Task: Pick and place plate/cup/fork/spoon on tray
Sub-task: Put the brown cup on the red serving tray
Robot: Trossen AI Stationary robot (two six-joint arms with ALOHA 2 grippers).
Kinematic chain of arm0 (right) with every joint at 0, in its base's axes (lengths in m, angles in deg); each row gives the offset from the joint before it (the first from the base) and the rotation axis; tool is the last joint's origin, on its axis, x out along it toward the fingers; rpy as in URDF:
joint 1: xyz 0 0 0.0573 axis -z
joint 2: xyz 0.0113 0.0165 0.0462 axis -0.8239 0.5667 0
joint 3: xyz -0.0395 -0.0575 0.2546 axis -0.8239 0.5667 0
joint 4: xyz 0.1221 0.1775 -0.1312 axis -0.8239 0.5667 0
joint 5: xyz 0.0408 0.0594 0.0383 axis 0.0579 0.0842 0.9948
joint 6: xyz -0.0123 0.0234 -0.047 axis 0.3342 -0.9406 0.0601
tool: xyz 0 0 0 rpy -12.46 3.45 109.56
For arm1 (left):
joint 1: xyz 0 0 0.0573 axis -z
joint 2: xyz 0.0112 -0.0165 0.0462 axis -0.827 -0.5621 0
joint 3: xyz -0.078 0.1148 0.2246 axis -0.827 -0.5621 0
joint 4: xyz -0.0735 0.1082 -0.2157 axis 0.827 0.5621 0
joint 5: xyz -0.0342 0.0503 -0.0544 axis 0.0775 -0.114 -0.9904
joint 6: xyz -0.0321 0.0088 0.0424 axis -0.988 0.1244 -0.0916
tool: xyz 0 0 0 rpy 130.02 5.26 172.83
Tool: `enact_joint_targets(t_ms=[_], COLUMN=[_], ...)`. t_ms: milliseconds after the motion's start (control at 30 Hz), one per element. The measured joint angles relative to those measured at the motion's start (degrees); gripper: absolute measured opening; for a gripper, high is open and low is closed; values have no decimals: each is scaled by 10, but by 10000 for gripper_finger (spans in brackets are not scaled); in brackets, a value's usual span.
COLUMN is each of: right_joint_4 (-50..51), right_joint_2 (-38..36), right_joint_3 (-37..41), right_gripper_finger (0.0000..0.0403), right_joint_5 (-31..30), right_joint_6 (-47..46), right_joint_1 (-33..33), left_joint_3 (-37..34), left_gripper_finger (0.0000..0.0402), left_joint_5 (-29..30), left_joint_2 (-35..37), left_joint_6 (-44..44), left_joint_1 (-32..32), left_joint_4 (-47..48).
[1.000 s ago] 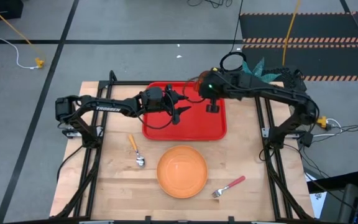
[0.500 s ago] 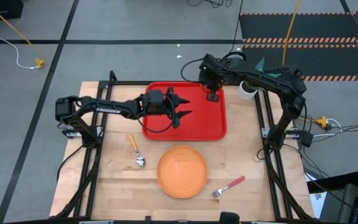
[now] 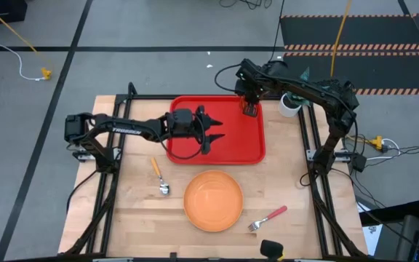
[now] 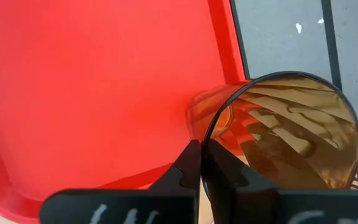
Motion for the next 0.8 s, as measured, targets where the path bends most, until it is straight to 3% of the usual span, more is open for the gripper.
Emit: enact_joint_targets(t_ms=[300,800], right_joint_4=[-25,-45], right_joint_2=[1,0], right_joint_3=[56,71], right_gripper_finger=[0,3], right_joint_5=[-3,-5], right_joint_6=[-4,-11], right_joint_1=[1,12], left_joint_3=[0,0], left_gripper_finger=[218,218], left_joint_5=[0,0], left_joint_2=[0,0], left_joint_6=[10,18], left_joint_1=[14,19], left_joint_4=[-1,-1])
